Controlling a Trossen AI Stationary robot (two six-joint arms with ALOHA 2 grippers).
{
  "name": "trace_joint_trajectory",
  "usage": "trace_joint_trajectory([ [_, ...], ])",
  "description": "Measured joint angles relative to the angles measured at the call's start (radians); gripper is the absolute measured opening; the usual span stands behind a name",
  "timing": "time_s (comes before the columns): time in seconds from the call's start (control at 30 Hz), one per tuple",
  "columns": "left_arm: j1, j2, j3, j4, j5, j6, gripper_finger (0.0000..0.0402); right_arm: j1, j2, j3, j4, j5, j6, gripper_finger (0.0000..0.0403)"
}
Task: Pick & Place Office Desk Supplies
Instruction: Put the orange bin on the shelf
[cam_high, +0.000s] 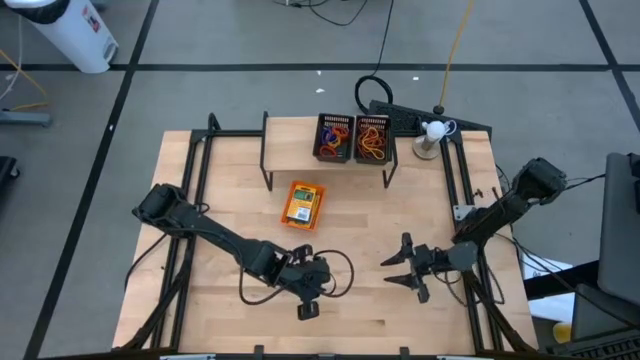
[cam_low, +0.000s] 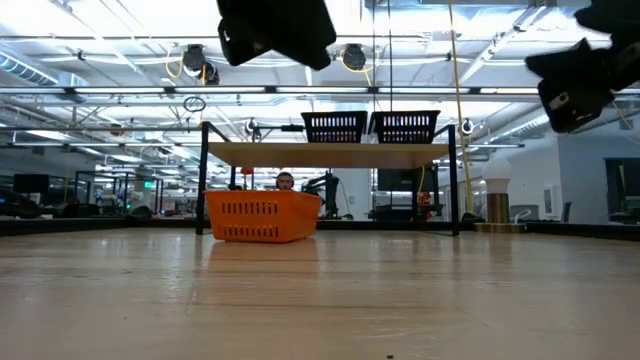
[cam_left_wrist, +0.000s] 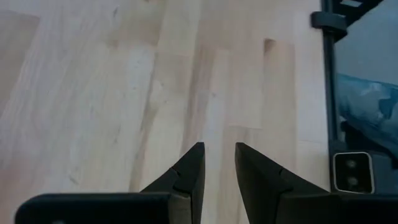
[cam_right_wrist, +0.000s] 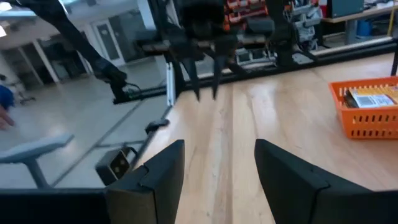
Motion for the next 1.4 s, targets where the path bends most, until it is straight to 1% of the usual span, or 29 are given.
trace_joint_trajectory([
  [0.1, 0.008, 0.008, -0.001, -0.021, -0.017, -0.006, 0.0098, 0.019, -0.069, -0.036, 0.004, 0.001, -0.002, 0.0185],
  [0.17, 0.012, 0.012, -0.009, -0.023, -0.048, -0.005, 0.0118, 0.026, -0.116, -0.06, 0.001, 0.001, -0.003, 0.0185],
  [0.27, 0.026, 0.038, -0.013, -0.01, -0.092, -0.01, 0.0167, 0.027, -0.176, -0.088, 0.004, 0.001, -0.005, 0.0185],
  [0.33, 0.034, 0.061, -0.014, -0.026, -0.126, -0.013, 0.0207, 0.026, -0.203, -0.098, 0.006, 0.002, -0.022, 0.0185],
  [0.47, 0.055, 0.101, -0.014, 0.0, -0.194, 0.009, 0.0282, 0.027, -0.252, -0.115, 0.006, -0.001, -0.048, 0.0185],
  [0.57, 0.073, 0.123, -0.014, 0.009, -0.211, 0.086, 0.0317, 0.027, -0.291, -0.13, 0.0, -0.003, -0.066, 0.0185],
  [0.63, 0.089, 0.125, -0.015, 0.01, -0.216, 0.143, 0.033, 0.027, -0.313, -0.137, 0.001, -0.005, -0.074, 0.0185],
  [0.73, 0.117, 0.107, -0.014, 0.014, -0.218, 0.166, 0.0334, 0.027, -0.337, -0.146, -0.005, -0.026, -0.075, 0.0185],
  [0.83, 0.141, 0.075, -0.014, -0.002, -0.187, 0.191, 0.0325, 0.027, -0.351, -0.154, -0.011, -0.026, -0.092, 0.0185],
  [0.9, 0.153, 0.062, -0.013, -0.046, -0.149, 0.217, 0.0314, 0.027, -0.357, -0.161, -0.013, -0.026, -0.094, 0.0185],
  [1.07, 0.177, 0.044, -0.013, -0.231, -0.104, 0.285, 0.0288, 0.027, -0.365, -0.168, -0.021, -0.025, -0.122, 0.0185],
  [1.17, 0.191, 0.046, -0.014, -0.326, -0.104, 0.292, 0.0278, 0.017, -0.368, -0.169, -0.03, -0.021, -0.147, 0.0185],
  [1.4, 0.243, 0.045, -0.014, -0.429, -0.126, 0.316, 0.0277, -0.009, -0.381, -0.169, -0.025, 0.029, -0.205, 0.0185],
])
